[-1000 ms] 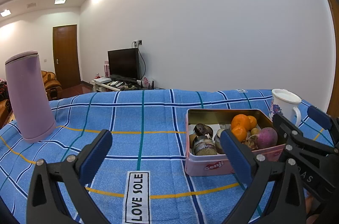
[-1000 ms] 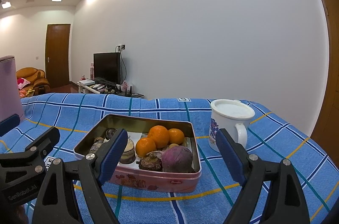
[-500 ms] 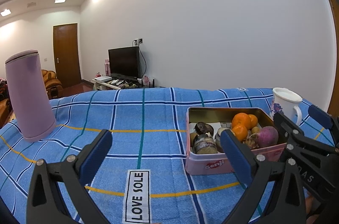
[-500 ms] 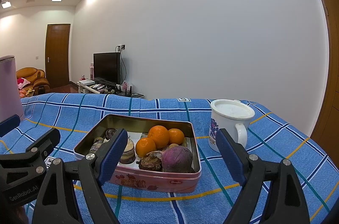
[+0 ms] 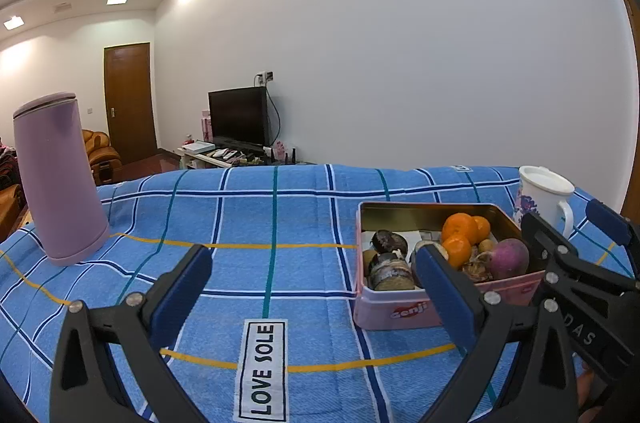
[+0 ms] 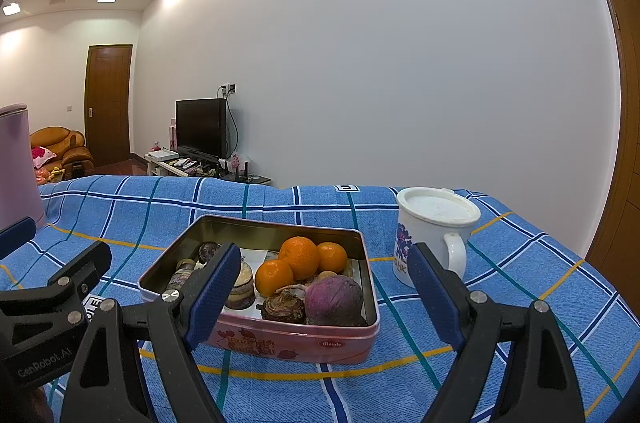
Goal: Organize fruits
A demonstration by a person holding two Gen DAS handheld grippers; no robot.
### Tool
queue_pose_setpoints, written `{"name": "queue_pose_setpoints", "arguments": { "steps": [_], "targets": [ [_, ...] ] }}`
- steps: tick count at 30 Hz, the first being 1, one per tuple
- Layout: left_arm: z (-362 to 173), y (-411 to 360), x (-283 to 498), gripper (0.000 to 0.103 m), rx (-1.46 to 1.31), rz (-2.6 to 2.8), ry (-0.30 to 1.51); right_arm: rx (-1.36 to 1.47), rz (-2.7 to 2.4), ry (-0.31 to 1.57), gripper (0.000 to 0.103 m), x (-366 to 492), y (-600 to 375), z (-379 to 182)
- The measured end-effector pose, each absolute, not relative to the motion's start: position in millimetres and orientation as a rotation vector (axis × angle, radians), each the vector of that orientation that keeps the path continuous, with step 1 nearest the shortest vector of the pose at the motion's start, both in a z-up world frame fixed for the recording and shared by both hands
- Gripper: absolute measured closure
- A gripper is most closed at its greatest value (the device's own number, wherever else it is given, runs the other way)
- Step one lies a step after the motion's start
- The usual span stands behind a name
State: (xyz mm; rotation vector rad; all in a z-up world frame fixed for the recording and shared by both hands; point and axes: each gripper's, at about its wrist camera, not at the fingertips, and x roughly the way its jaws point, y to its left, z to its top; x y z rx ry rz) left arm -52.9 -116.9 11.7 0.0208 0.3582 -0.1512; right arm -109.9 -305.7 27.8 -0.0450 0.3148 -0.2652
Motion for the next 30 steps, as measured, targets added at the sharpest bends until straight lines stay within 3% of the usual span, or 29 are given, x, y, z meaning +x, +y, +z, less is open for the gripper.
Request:
{"name": "queue_pose_setpoints", "arguments": {
  "steps": [30],
  "targets": [
    [10.2,-114.7,-51.1,0.000,0.018,-0.137,0.370,-0.046,-0.266,0.317,0.017,-109.6,-305.8,27.7]
  ]
}}
